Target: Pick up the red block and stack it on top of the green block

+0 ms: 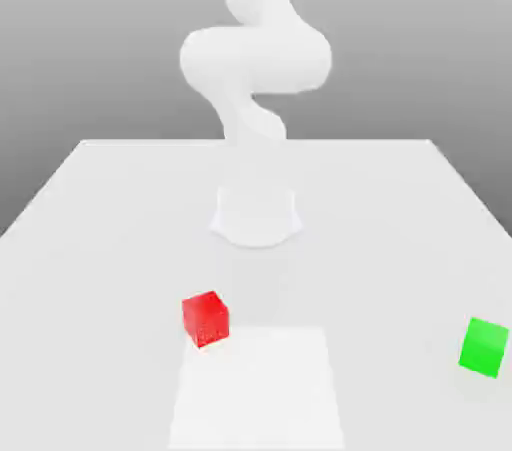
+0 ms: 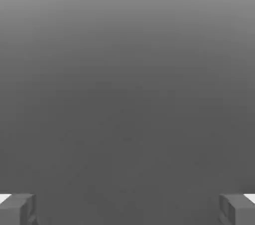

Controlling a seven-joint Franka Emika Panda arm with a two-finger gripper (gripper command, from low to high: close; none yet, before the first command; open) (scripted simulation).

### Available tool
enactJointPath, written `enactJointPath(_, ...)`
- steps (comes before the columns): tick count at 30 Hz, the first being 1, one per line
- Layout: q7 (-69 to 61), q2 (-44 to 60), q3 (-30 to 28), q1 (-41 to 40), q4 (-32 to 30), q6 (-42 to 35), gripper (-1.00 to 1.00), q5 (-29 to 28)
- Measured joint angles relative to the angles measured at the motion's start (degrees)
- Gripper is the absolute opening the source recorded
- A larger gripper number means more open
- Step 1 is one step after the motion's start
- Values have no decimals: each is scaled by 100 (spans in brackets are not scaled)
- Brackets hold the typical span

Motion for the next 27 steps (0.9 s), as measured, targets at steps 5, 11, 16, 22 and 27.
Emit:
enactJointPath(5, -847, 781, -432, 77, -929, 670, 0, -206)
enactJointPath(11, -1902, 1731, -958, 150, -2076, 1476, 0, -460)
enactJointPath(16, -2951, 2790, -1414, 174, -3113, 2328, 0, -662)
enactJointPath(22, -4479, 4637, -979, 49, -3291, 3788, 0, 799)
enactJointPath(27, -4850, 5190, -224, -590, -3220, 4255, -100, 1319)
